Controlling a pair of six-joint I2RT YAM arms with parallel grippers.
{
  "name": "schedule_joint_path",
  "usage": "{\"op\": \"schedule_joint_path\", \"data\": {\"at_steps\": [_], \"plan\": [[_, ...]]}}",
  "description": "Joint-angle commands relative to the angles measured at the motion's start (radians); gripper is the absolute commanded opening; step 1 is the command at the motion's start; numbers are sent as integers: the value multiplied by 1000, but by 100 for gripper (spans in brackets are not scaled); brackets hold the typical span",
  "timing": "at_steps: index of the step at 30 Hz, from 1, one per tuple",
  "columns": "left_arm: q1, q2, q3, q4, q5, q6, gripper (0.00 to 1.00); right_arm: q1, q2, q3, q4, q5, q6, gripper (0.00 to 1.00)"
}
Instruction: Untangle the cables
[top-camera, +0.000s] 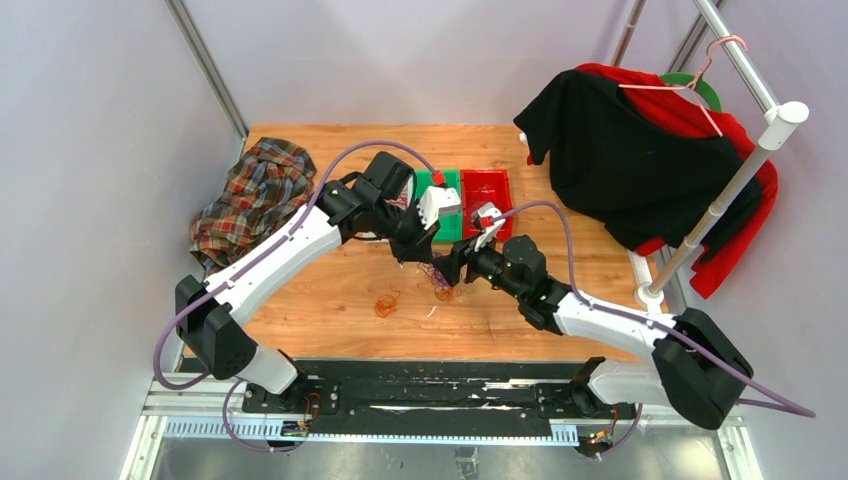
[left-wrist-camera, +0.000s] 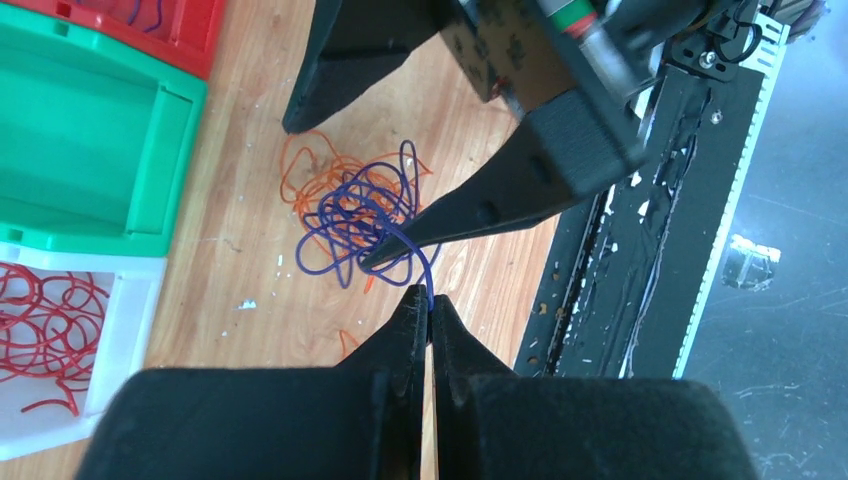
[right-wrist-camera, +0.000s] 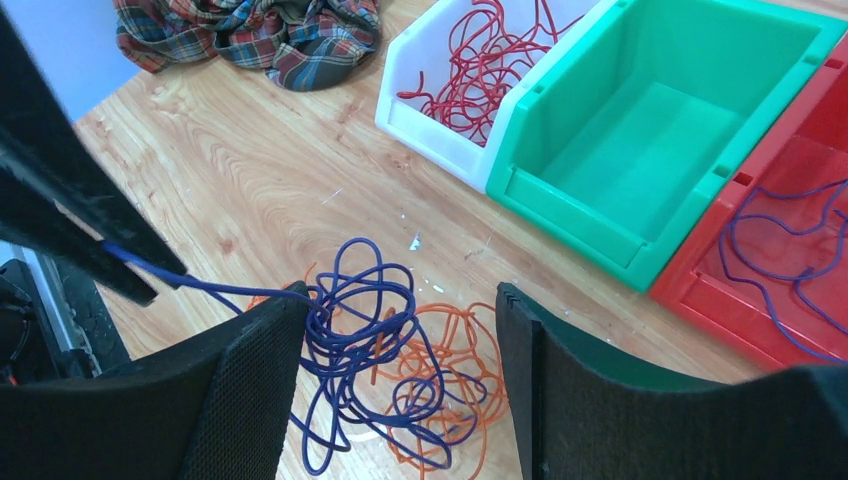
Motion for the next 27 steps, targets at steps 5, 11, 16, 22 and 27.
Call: {"op": "schedule_joint_path", "data": {"at_steps": [5, 11, 16, 22, 27], "plan": [[-23, -43, 71, -27, 42, 2, 1, 32, 133, 61, 153, 86, 59, 68], [-24, -57, 178, -116, 84, 36, 1, 32, 202, 29, 167, 191, 80, 62], [-24, -87, 292, -146, 60, 25, 1, 33, 261, -18, 218, 215, 124, 55], [-24, -92, 500, -181, 7, 27, 0, 32, 310, -83, 282, 197, 169, 47], [-24, -65, 685, -211, -55, 52, 0, 32, 312, -124, 293, 191, 186, 43]]}}
